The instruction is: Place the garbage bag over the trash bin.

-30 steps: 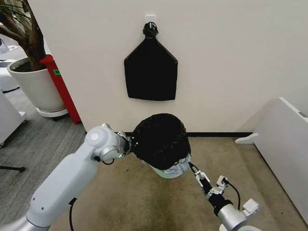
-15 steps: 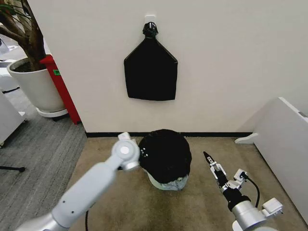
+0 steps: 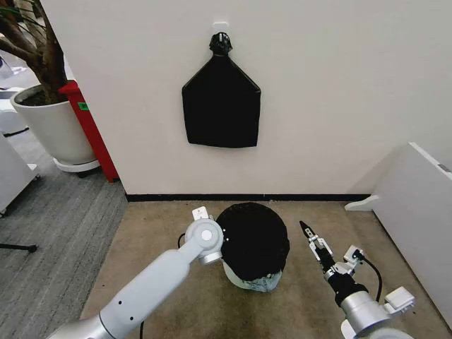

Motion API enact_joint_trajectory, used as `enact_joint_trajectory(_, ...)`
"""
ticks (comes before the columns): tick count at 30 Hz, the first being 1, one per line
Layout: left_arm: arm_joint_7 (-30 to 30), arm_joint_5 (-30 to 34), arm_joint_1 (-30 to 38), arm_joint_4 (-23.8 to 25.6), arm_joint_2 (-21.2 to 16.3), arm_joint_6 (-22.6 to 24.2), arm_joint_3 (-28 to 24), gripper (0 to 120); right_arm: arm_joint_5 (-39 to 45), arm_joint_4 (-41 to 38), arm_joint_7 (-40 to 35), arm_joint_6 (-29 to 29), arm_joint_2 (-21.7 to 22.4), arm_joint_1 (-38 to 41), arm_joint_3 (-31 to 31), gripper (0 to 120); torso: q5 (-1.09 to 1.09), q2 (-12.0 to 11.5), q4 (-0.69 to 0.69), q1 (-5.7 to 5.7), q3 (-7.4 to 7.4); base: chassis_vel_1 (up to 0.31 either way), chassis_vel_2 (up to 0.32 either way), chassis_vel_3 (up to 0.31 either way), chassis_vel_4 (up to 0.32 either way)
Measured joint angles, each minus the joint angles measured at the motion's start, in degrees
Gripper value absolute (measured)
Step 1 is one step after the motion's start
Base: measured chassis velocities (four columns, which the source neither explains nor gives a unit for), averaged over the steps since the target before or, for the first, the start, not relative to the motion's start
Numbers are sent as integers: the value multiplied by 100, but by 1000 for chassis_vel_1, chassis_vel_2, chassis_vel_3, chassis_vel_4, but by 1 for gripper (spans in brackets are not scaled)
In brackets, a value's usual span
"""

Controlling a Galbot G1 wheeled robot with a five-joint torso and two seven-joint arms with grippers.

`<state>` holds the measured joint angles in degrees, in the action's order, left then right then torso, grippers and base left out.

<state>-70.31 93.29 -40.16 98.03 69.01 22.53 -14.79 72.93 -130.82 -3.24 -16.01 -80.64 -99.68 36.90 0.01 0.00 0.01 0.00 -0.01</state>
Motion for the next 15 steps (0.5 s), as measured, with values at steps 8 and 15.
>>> enact_joint_trajectory(8,-9,-125,-114,49,-6,160,34,5,-120,-2,-155,53,-3,178,-170,100,-1,0,-1,0,0,0,0,0,0)
enact_joint_trajectory(15,24,-304,-204,272,-94,169,33,26,-277,-12,-161,53,-46,165,-249,100,-2,0,-1,0,2,0,0,0,0)
